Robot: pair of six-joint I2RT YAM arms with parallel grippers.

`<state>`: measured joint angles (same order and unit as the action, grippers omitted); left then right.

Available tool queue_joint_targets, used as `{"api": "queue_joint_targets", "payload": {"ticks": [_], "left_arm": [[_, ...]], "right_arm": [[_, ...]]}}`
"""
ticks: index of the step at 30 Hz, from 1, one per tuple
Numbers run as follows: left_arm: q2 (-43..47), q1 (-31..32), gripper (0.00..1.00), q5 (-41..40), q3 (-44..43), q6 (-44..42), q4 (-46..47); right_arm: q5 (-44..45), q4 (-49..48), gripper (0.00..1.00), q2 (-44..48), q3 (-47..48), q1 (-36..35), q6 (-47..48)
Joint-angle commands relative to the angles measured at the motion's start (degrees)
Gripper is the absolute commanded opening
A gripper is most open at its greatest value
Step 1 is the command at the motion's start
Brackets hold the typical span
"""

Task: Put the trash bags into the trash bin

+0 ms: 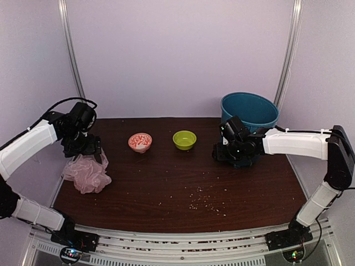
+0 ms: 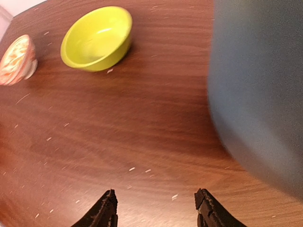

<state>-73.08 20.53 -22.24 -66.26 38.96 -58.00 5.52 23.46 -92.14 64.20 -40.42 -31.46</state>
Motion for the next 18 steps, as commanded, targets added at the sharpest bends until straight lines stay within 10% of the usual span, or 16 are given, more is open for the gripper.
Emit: {"api": "queue_joint_targets", "payload": {"ticks": [1, 12, 18], "left_arm": [[-0.03, -2.48, 0.98, 0.98, 2.83, 0.91, 0.44], [-4.5, -2.54, 0.89, 18.54, 13.25, 3.02, 16.31], [-13.38, 10.12, 0.79, 25.86, 8.47, 4.51, 27.02]], "right_arm": [[-6.18, -4.41, 0.57, 3.21, -1.09, -4.8, 0.22], [-7.52, -4.91, 0.59, 2.14, 0.17, -10.67, 1.51], [-7.23, -4.92, 0.59, 2.04, -0.17, -10.67, 2.75]]}}
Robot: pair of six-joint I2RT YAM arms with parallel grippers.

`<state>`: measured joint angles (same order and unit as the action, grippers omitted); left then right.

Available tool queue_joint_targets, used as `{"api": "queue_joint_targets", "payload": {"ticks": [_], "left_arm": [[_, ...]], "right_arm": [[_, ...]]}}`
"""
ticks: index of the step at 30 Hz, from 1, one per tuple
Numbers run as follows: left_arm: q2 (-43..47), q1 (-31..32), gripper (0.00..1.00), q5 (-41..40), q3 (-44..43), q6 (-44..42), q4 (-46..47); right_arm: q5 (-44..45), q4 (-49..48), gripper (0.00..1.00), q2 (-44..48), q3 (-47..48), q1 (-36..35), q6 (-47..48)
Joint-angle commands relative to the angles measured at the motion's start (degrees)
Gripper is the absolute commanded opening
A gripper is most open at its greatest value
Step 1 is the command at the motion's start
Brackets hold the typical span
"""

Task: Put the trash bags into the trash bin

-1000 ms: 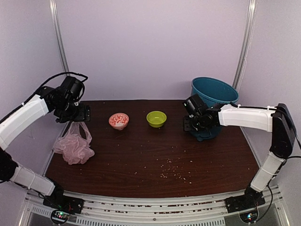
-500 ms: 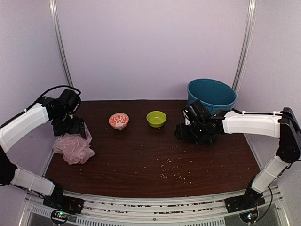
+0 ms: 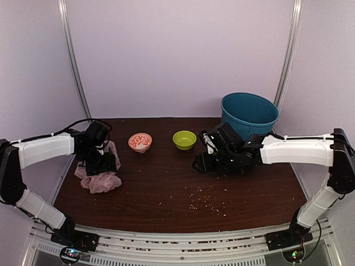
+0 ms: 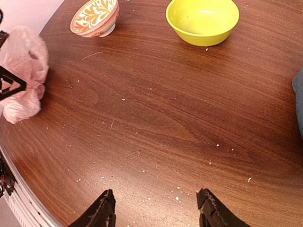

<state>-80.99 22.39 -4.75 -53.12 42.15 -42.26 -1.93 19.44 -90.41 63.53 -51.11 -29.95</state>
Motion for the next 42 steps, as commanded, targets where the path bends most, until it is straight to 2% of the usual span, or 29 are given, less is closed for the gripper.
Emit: {"api": "queue_joint_targets", "payload": {"ticks": [1, 4, 9, 13, 14, 18, 20, 23, 24, 25, 26, 27, 28, 29, 34, 39, 42], "left_arm": [[-7.92, 9.93, 0.75, 10.35, -6.68, 0.75, 12.01], [-11.9, 13.24, 0.59, 17.63, -12.27, -1.89, 14.5], [-5.9, 14.64, 0.27, 25.87, -17.78, -7.08, 19.38], [1.29, 14.61, 0.02, 29.73, -14.77, -12.91, 20.49], [2.63, 14.47, 0.0, 28.65, -12.91, -14.13, 19.62], [5.5, 12.11, 0.0, 22.05, -3.39, -14.8, 15.31], [5.16, 10.59, 0.0, 24.03, -0.86, -14.36, 13.77], [6.13, 10.57, 0.0, 27.2, 1.09, -11.98, 16.92], [6.73, 10.5, 0.08, 27.58, 1.82, -10.21, 18.76], [7.01, 10.55, 0.22, 27.82, 2.63, -8.92, 20.61], [6.8, 10.58, 0.4, 28.17, 3.35, -7.8, 22.48], [6.1, 10.56, 0.51, 28.47, 3.87, -6.83, 23.84], [4.95, 10.51, 0.57, 29.01, 4.1, -6.19, 25.07], [3.57, 10.5, 0.59, 29.85, 4.06, -5.91, 26.1], [-2.98, 10.61, 0.62, 33.31, 3.4, -2.59, 31.71], [-6.79, 10.57, 0.63, 33.59, 4.03, -1.12, 39.64], [-11.52, 10.58, 0.62, 34.57, 2.51, -1.14, 41.23]], "right_arm": [[0.11, -0.98, 0.6, 0.3, 0.35, 0.05, 1.35], [0.02, -1.28, 0.61, 0.37, -0.07, 0.13, 1.32], [0.08, -0.2, 0.61, 1.46, 0.6, 0.21, 2.27], [-0.23, 0.45, 0.62, 3.94, 1.08, 0.2, 3.09], [-0.34, -0.09, 0.62, 4.51, 0.67, 0.2, 3.22], [-1.11, -1.25, 0.63, 4.93, -0.78, 0.22, 3.92], [-1.84, -0.82, 0.63, 3.9, -0.52, 0.21, 4.38], [-3.08, 0.26, 0.63, 2.84, 0.6, 0.22, 4.93], [-3.08, 0.37, 0.63, 2.6, 1.0, 0.2, 5.04], [-2.66, 0.61, 0.65, 2.38, 1.72, 0.16, 5.15], [-1.98, 1.64, 0.71, 1.89, 2.8, 0.2, 5.12], [-0.85, 3.04, 0.9, 1.2, 4.16, 0.2, 5.02], [-0.11, 4.62, 0.99, 0.44, 5.62, 0.22, 4.87], [0.22, 6.23, 1.0, -0.62, 7.17, 0.22, 4.82], [-2.02, 15.53, 1.0, -5.57, 14.88, -0.61, 5.37], [-0.67, 17.64, 1.0, -7.31, 15.41, -1.73, 5.5], [-0.37, 17.44, 1.0, -9.86, 14.45, -1.8, 5.87]]}}
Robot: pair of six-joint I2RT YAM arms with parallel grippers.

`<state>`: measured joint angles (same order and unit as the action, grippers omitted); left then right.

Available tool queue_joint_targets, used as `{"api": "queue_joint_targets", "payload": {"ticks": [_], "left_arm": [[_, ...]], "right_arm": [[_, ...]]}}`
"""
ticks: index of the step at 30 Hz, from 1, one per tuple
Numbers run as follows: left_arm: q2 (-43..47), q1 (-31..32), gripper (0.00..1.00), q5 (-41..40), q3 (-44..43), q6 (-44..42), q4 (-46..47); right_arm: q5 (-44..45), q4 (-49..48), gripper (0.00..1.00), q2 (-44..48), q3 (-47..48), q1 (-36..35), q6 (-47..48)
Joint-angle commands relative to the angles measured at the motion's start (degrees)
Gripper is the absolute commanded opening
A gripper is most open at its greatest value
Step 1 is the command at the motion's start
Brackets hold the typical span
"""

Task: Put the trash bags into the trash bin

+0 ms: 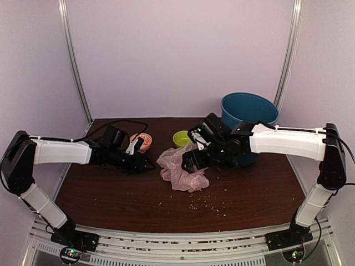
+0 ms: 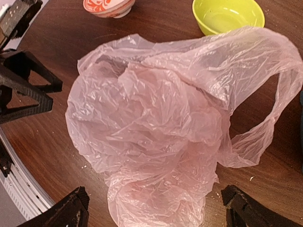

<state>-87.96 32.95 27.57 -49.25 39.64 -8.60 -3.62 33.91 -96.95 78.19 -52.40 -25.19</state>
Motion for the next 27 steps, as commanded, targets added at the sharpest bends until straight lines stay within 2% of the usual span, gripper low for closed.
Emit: {"api": "queue_joint_targets", "payload": {"ticks": [1, 7, 8, 12, 16, 18, 19, 23, 27], "left_arm": [[-5.84, 0.08, 0.62, 2.46, -1.83, 1.49, 7.69], [-5.85, 0.65, 0.61, 1.8, -0.43, 2.64, 8.58], [-4.87, 0.65, 0.6, 0.91, 0.0, 2.65, 7.93], [2.51, 0.67, 0.6, -3.45, 1.36, 1.62, 4.39], [9.61, 0.37, 0.6, -8.75, -0.19, -0.01, -3.63], [12.43, 0.24, 0.6, -10.43, -0.78, 0.08, -6.93], [13.99, 0.14, 0.61, -10.83, -0.77, 0.3, -8.29], [18.5, -0.85, 0.62, -11.06, -1.21, 1.61, -14.9], [19.96, -3.26, 0.62, -9.11, -3.74, 0.69, -26.51]], "right_arm": [[1.53, 3.3, 1.0, -4.58, -0.23, -0.51, 1.37], [7.83, 2.39, 1.0, -10.84, -1.11, -0.49, 0.3], [7.65, 1.93, 0.96, -11.35, -1.15, -0.44, 0.3], [0.32, -2.38, 0.66, -10.93, -2.14, -0.49, 2.05], [-3.76, -5.5, 0.22, -8.09, -4.03, -0.97, 5.27], [-3.13, -6.52, 0.07, -5.74, -4.23, -1.59, 7.69], [-2.91, -7.7, 0.03, -3.9, -4.62, -2.05, 9.29], [-1.31, -15.67, 0.0, 8.08, -8.8, -6.18, 18.47], [13.38, -23.57, 0.0, 18.77, -17.33, -15.89, 28.52]]}}
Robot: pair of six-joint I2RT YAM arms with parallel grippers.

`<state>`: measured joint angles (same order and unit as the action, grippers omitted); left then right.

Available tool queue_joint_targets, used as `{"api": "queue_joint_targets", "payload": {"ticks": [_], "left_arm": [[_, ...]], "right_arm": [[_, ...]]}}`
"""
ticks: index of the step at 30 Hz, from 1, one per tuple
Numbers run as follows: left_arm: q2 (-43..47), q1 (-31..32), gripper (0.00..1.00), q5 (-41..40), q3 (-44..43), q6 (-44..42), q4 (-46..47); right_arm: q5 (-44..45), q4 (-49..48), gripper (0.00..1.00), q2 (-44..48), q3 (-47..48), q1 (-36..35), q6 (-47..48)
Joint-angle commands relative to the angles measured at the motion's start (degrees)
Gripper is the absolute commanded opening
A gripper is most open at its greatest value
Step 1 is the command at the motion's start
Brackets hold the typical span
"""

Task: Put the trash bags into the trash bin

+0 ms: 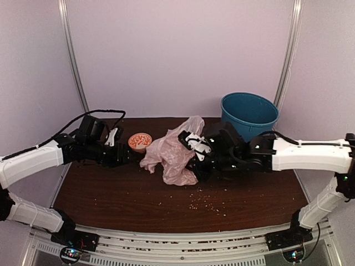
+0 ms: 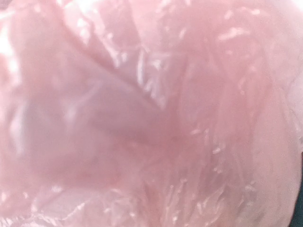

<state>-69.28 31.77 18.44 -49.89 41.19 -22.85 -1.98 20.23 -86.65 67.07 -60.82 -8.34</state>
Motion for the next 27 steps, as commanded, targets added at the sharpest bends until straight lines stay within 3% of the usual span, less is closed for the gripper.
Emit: {"api": "queue_joint_targets", "payload": {"ticks": [1, 4, 7, 12, 17, 20, 24, 27], "left_arm": [[1.41, -2.19, 0.62, -0.66, -3.6, -2.05, -13.81], [1.64, -2.35, 0.63, 0.13, -1.99, -4.91, -12.62], [0.52, -2.41, 0.63, 4.09, 0.88, -4.08, -7.9], [-1.03, -2.41, 0.63, 7.31, 2.14, -2.33, -4.94], [-0.69, -2.39, 0.64, 11.19, 4.61, -2.71, -3.27], [-0.75, -2.36, 0.63, 13.33, 5.73, -3.76, -3.07], [-1.6, -2.33, 0.63, 13.19, 3.91, -4.35, -0.62], [-3.81, -2.41, 0.67, 13.2, 2.26, -2.17, 6.69]], "right_arm": [[16.07, -12.02, 0.06, 9.99, -9.73, -9.08, 13.45], [24.24, -17.74, 0.5, 11.58, -21.32, -10.79, 15.27], [33.19, -16.26, 0.72, 12.46, -23.35, -12.33, 13.49], [35.27, -8.15, 0.85, 22.21, -23.5, -14.95, 8.72], [34.83, 1.91, 0.88, 31.99, -23.37, -15.25, -0.37], [31.72, 3.29, 0.93, 35.08, -20.87, -15.17, -6.23], [26.38, 2.34, 0.93, 29.67, -14.84, -15.16, -11.1], [23.97, 3.75, 0.92, 21.0, -7.73, -15.23, -12.92]]}}
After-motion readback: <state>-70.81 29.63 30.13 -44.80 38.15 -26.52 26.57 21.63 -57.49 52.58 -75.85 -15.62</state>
